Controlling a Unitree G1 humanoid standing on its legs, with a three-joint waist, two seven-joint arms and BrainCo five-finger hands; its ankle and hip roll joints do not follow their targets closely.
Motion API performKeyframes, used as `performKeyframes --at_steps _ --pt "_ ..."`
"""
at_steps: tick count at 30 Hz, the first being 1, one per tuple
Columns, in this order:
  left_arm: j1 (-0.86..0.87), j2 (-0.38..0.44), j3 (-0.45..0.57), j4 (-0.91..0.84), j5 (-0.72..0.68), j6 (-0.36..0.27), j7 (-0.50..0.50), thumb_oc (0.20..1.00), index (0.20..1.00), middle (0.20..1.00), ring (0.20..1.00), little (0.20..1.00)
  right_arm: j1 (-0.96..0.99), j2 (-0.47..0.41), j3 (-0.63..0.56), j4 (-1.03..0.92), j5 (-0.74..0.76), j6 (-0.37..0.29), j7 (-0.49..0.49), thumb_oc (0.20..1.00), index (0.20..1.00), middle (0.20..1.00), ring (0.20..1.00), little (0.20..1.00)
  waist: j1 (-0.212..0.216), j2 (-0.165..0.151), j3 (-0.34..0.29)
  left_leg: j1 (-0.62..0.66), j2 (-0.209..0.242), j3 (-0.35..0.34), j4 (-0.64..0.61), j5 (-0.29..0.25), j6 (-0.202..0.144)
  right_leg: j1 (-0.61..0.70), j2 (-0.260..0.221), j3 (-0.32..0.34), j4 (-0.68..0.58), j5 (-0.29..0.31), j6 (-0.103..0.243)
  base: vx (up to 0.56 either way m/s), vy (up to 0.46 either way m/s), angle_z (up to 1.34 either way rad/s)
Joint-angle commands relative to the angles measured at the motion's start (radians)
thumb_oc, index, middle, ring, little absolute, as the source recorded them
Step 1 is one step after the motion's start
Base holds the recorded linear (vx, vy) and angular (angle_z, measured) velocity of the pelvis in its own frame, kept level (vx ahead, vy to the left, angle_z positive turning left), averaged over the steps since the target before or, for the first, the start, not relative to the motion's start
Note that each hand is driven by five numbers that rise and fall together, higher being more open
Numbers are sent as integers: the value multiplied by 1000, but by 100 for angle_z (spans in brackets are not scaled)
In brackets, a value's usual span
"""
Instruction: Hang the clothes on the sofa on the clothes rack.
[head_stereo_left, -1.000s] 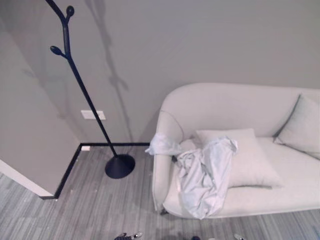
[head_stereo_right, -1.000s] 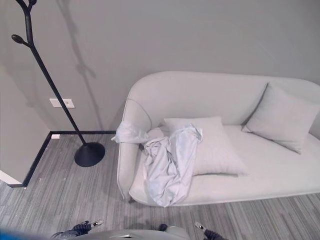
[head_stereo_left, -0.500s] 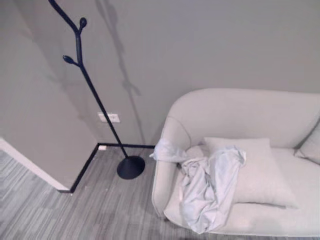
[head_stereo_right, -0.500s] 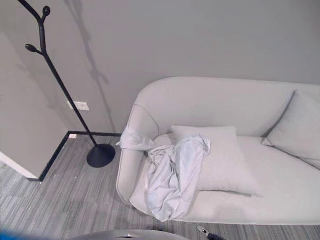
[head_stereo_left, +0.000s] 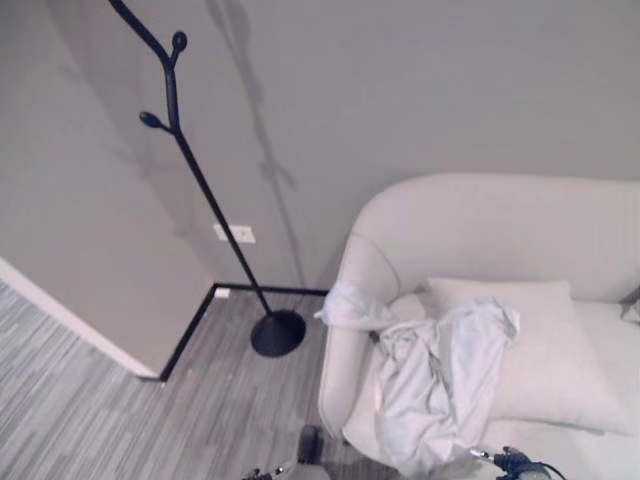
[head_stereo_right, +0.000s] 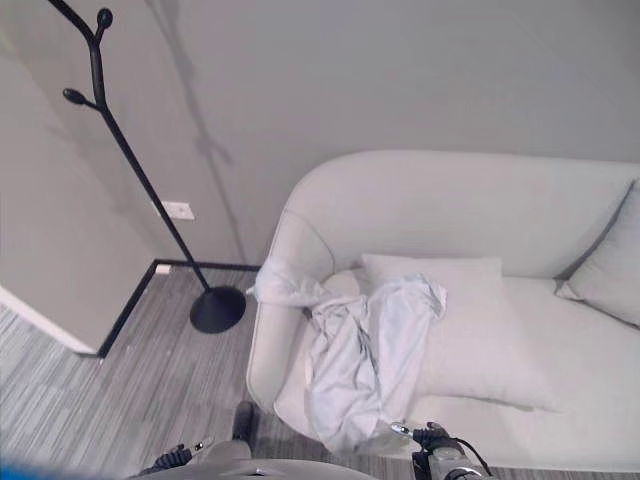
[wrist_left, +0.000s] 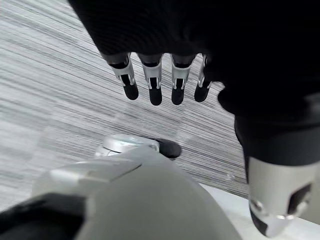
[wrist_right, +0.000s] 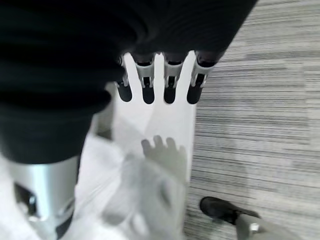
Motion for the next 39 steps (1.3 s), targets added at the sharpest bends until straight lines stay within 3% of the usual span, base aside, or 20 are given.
performKeyframes --at_steps 1,8,11,12,14,20,25,31,38,39 --pt "-36 -2 12 44 58 -19 6 1000 1000 1000 1000 1000 -48 -5 -6 47 -34 2 -9 1000 1000 1000 1000 1000 15 -24 -46 5 -40 5 -56 70 0 24 -107 53 32 -39 132 57 93 -7" --pt "-67 27 8 13 81 -32 34 1000 1000 1000 1000 1000 -87 -28 29 66 -128 21 -47 1000 1000 1000 1000 1000 19 -18 -16 -39 -73 22 -31 51 20 -31 -159 60 16 -8 161 -13 79 1" --pt "-87 31 -1 -9 74 -44 54 1000 1000 1000 1000 1000 -123 -58 41 70 -173 30 -84 1000 1000 1000 1000 1000 18 -9 23 -95 -80 18 -5 52 23 -72 -162 63 16 4 161 -168 1 1" --pt "-110 33 -17 -26 56 -58 69 1000 1000 1000 1000 1000 -173 -84 54 85 -183 38 -101 1000 1000 1000 1000 1000 18 0 71 -154 -89 6 11 61 25 -130 -159 68 22 18 157 -235 -15 -2" --pt "-118 30 -28 -33 53 -64 78 1000 1000 1000 1000 1000 -190 -90 60 96 -183 42 -108 1000 1000 1000 1000 1000 19 4 84 -176 -90 2 13 68 24 -153 -156 68 26 23 155 -190 -21 4" --pt "-119 22 -80 -70 51 -83 102 1000 1000 1000 1000 1000 -246 -104 53 135 -130 43 -139 1000 1000 1000 1000 1000 35 25 127 -247 -103 -16 -4 99 28 -243 -143 73 36 39 153 -76 -9 1" --pt "-131 18 -155 -128 72 -114 143 1000 1000 1000 1000 1000 -288 -77 25 130 24 9 -165 1000 1000 1000 1000 1000 51 58 182 -295 -120 -38 -33 123 35 -309 -148 76 33 54 157 -21 36 6" --pt "-118 1 -188 -103 84 -114 153 1000 1000 1000 1000 1000 -327 -33 -10 69 175 -45 -177 1000 1000 1000 1000 1000 64 79 191 -321 -143 -41 -41 119 45 -329 -161 76 16 62 169 27 91 8" --pt "-118 -9 -200 -92 65 -113 163 1000 1000 1000 1000 1000 -389 41 13 33 251 -60 -175 1000 1000 1000 1000 1000 84 96 203 -346 -158 -43 -46 115 51 -362 -174 70 16 71 177 4 81 2" --pt "-128 -9 -208 -94 65 -112 166 1000 1000 1000 1000 1000 -403 62 32 24 266 -60 -166 341 341 341 341 341 89 100 210 -355 -161 -42 -47 116 50 -371 -178 67 16 74 178 -14 58 3"
